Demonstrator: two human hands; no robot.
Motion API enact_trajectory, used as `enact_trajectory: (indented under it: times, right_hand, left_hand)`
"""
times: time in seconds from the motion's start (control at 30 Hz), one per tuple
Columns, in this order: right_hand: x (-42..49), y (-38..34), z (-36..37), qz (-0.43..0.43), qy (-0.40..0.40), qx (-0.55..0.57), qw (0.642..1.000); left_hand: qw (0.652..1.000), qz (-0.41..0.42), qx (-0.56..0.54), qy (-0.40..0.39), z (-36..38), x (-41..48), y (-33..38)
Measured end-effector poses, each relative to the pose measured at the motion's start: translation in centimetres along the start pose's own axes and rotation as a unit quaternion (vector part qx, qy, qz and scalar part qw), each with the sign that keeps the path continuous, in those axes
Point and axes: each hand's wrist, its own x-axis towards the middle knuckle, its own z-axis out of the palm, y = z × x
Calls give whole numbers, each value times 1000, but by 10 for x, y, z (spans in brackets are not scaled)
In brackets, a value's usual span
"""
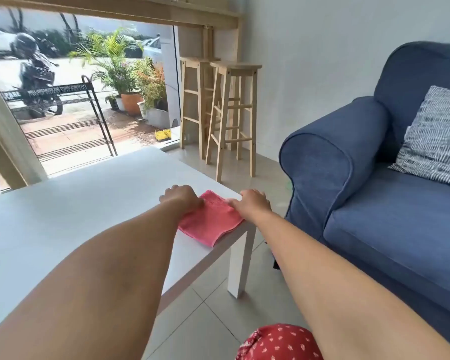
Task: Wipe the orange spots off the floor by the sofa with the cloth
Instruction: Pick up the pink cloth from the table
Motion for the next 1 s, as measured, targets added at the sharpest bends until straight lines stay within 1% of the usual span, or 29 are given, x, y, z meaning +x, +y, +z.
enact_trajectory:
  times: [0.07, 0.13, 0.3, 0.33, 0.37, 0.43, 0.5, 0.57, 0.63, 0.7, 0.77, 0.83, 0.9, 1.0]
  right_hand:
    - [0, -4, 5, 14, -6, -21, 1000]
    - [0, -6, 9, 27, -17, -18, 999]
    - [5, -8, 3, 49, -73, 49, 995]
    - [4, -6, -1, 53, -89, 79, 992]
    - [3, -1, -8, 55, -102, 131, 985]
    - [-4, 15, -28, 70, -137, 260, 953]
    - [-14, 41, -52, 93, -178, 380, 903]
    - [-27, 75, -76, 107, -208, 473, 849]
    - [-44, 110, -99, 116, -208, 526, 816]
    - [-62, 146, -117, 134, -189, 547, 805]
    - [-83, 186, -131, 140, -165, 563, 797]
    - [-106, 225, -141, 158, -151, 562, 798]
    - [-133, 270, -147, 195, -141, 547, 802]
    - [-170, 338, -144, 250, -113, 531, 802]
  left_hand:
    - [999, 1, -29, -31, 0, 4, -1]
    - [997, 5, -46, -63, -2, 7, 3]
    - [991, 17, -70, -111, -5, 14, 14]
    - [989, 28, -85, -122, -7, 14, 18]
    - [985, 53, -99, -132, -8, 14, 25]
    - [972, 109, -124, -165, -16, 8, 44]
    - [951, 152, -173, -204, -25, -2, 68]
    - [928, 191, -203, -248, -31, -17, 103]
    - [901, 231, -211, -301, -28, -34, 144]
    - [876, 266, -202, -346, -16, -51, 186]
    - [859, 299, -178, -376, 7, -68, 231]
    - [847, 317, -162, -395, 37, -88, 271]
    - [835, 336, -142, -412, 72, -117, 311]
    - [829, 357, -114, -416, 133, -154, 355]
